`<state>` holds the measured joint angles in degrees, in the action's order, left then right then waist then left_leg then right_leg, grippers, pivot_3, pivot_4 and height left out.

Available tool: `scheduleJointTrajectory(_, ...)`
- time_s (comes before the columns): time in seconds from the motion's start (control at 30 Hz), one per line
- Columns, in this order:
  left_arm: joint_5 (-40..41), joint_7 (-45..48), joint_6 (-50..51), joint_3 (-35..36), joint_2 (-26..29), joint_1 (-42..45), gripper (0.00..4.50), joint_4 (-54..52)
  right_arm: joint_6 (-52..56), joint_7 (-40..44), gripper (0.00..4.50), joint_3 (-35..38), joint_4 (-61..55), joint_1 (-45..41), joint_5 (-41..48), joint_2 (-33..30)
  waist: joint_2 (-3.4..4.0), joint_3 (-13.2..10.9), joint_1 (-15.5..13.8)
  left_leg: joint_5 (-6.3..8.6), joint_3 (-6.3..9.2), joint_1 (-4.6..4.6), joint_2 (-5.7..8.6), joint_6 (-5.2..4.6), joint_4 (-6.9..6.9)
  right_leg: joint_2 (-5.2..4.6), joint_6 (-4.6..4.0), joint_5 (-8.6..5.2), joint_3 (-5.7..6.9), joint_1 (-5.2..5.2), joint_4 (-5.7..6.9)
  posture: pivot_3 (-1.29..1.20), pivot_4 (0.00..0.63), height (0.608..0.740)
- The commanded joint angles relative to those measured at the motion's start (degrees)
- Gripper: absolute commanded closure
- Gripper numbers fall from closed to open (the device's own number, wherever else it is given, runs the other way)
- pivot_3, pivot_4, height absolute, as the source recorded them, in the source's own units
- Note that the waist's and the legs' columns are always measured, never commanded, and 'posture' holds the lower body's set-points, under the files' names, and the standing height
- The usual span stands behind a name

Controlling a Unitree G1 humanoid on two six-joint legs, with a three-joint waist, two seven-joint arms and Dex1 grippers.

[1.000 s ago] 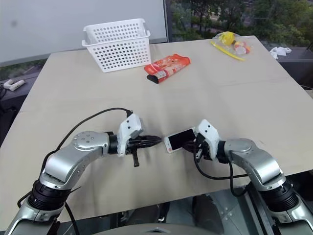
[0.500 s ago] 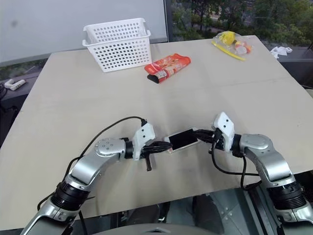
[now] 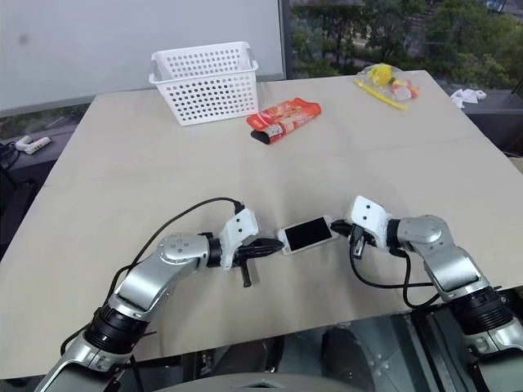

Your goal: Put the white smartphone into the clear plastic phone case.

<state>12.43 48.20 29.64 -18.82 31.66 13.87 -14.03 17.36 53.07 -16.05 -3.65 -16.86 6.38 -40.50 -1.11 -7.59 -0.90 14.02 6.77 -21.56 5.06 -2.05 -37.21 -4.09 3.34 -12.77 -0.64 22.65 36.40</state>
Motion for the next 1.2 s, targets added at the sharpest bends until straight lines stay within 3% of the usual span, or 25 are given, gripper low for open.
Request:
scheduleJointTrajectory(0.03,-1.5,-0.4,1.2,-0.9,0.2,-0.4,4.50,1.4,5.9,2.0,4.47,-8.2,6.2,2.3,-7.2,-1.3,0.02,0.2,0.1,0.00,0.01,0.01,0.00,0.00,0.00,0.00,0.00,0.00,0.01,0.00,0.00,0.00,0.150,0.740)
scheduleJointTrajectory(0.43,-2.2,-0.8,1.4,-0.2,-0.8,-0.2,4.50,1.5,2.3,4.0,4.47,-12.5,8.0,-0.2,-11.9,3.9,-0.27,0.8,0.4,0.02,-0.04,0.26,-0.08,0.01,0.12,0.01,0.00,-0.01,-0.03,-0.16,-0.03,0.00,0.150,0.740)
scheduleJointTrajectory(0.57,1.4,-3.0,0.2,5.1,-4.1,-0.3,4.50,0.0,-2.4,2.2,4.47,-4.5,8.5,-1.0,-5.3,9.6,-0.23,0.5,0.4,0.04,-0.05,0.88,-0.16,0.02,0.64,-0.02,-0.01,-0.03,-0.06,-0.59,-0.25,0.00,0.150,0.740)
scheduleJointTrajectory(0.63,3.7,-3.4,-1.8,8.9,-5.1,-0.8,4.50,-1.8,-4.6,4.4,4.47,0.4,6.2,0.2,0.5,10.5,0.28,0.0,0.2,0.04,-0.02,0.74,-0.17,0.02,0.67,0.00,-0.01,-0.02,-0.03,-0.50,-0.38,0.00,0.150,0.740)
scheduleJointTrajectory(0.73,6.1,-4.4,-4.9,15.5,-4.8,-1.6,3.78,-3.5,-10.3,5.1,4.50,7.5,5.7,1.8,6.2,10.7,0.49,-0.2,0.0,-0.04,-0.02,0.20,-0.15,-0.06,0.68,0.02,0.05,0.07,0.07,0.06,-0.43,0.00,0.150,0.740)
scheduleJointTrajectory(0.87,9.6,-2.4,-6.2,26.9,1.2,-2.7,1.98,-2.7,-10.0,8.4,3.11,15.4,5.5,3.4,12.5,6.5,0.69,-0.4,0.2,-0.36,-0.09,-1.02,-0.12,0.10,0.63,0.03,-0.14,0.40,0.04,1.31,-0.30,0.00,0.150,0.740)
scheduleJointTrajectory(0.9,10.3,-1.1,-6.3,28.7,3.0,-4.0,1.76,-2.4,-9.7,9.6,2.81,17.0,6.0,3.8,13.9,5.1,0.74,-0.5,0.3,-0.35,-0.11,-1.16,-0.12,0.10,0.64,0.04,-0.14,0.40,0.00,1.46,-0.31,0.00,0.150,0.740)
scheduleJointTrajectory(0.93,10.8,0.6,-6.7,29.9,4.7,-6.2,1.14,-2.5,-9.5,11.2,2.22,18.4,6.8,4.2,15.1,3.6,0.79,-0.6,0.5,-0.35,-0.18,-1.25,-0.12,0.11,0.70,0.04,-0.14,0.40,-0.09,1.57,-0.33,0.00,0.150,0.740)
scheduleJointTrajectory(1.03,12.0,3.7,-7.2,30.7,7.1,-12.3,0.00,-4.0,-9.7,14.6,0.91,20.4,9.9,4.2,16.9,1.1,0.87,-0.6,0.4,-0.32,-0.27,-1.21,-0.12,0.07,0.92,0.02,-0.14,0.39,-0.17,1.56,-0.58,0.00,0.150,0.740)
scheduleJointTrajectory(1.07,12.1,4.0,-7.2,30.7,7.2,-15.1,0.00,-5.0,-10.5,16.1,0.33,21.3,12.6,3.7,17.1,0.3,0.86,-0.7,0.3,-0.31,-0.27,-1.21,-0.12,0.05,0.92,0.01,-0.15,0.38,-0.16,1.54,-0.61,0.00,0.150,0.740)
scheduleJointTrajectory(1.1,11.0,3.5,-8.4,30.8,7.1,-18.0,0.00,-5.8,-12.0,17.8,0.03,21.8,15.6,3.2,16.8,-0.7,0.85,-0.7,0.4,-0.29,-0.28,-1.21,-0.13,0.04,0.92,0.01,-0.15,0.38,-0.16,1.52,-0.62,0.00,0.150,0.740)
scheduleJointTrajectory(1.2,9.7,2.6,-10.4,30.9,6.7,-23.1,0.00,-7.5,-15.1,21.5,0.03,21.9,21.8,1.9,15.9,-2.4,0.89,-1.0,0.1,-0.10,-0.41,-1.19,-0.12,-0.30,0.89,-0.06,-0.15,0.39,-0.23,1.49,-0.61,0.00,0.150,0.740)
